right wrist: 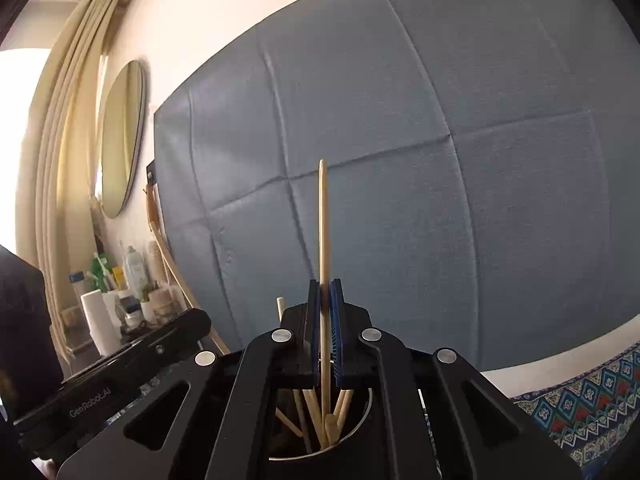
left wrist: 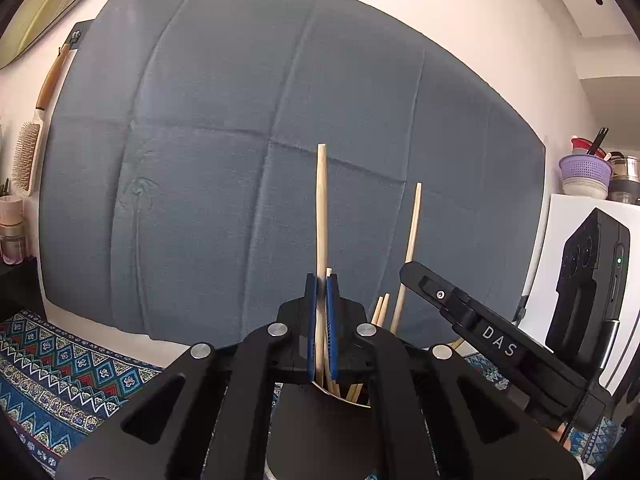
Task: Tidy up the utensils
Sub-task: 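Lower the sticks into the black holder and open both tools, then move both tools back down to the last sticks on the cloth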
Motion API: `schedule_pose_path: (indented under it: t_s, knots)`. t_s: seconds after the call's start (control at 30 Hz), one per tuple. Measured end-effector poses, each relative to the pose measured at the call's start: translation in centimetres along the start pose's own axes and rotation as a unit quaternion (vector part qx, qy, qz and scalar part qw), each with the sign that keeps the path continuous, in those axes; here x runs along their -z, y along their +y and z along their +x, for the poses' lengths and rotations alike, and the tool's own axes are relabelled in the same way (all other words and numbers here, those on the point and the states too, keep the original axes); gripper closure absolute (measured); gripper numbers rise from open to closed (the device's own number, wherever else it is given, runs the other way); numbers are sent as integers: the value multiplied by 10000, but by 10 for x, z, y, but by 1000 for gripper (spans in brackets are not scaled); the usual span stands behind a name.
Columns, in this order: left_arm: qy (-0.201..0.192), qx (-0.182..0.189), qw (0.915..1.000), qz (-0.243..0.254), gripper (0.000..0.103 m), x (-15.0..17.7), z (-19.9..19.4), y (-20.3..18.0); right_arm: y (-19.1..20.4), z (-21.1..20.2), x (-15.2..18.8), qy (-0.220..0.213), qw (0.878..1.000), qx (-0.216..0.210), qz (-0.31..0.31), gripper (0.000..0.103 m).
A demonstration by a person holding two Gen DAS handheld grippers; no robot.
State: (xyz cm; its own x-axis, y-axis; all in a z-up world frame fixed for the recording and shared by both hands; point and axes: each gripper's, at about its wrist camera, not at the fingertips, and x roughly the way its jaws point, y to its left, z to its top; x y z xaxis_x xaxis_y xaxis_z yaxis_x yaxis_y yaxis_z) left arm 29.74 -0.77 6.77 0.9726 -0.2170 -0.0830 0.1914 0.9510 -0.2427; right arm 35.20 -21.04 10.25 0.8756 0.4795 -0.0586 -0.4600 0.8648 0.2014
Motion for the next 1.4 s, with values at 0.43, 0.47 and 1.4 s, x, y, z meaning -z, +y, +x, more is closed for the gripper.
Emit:
schedule_pose_path:
  t_s: [0.43, 0.47, 1.4]
  knots:
    - [70, -22, 9999, 81, 36, -5, -8, 4, -2, -36, -17, -684, 9962, 537, -87, 32]
    - [44, -29, 9999, 89, 29, -7, -9, 4, -1, -40, -20, -730, 9952, 636, -157, 20]
    - [802, -586, 9944, 363, 6, -24, -76, 25, -62, -64, -35, 2167, 9594, 1579, 871, 8]
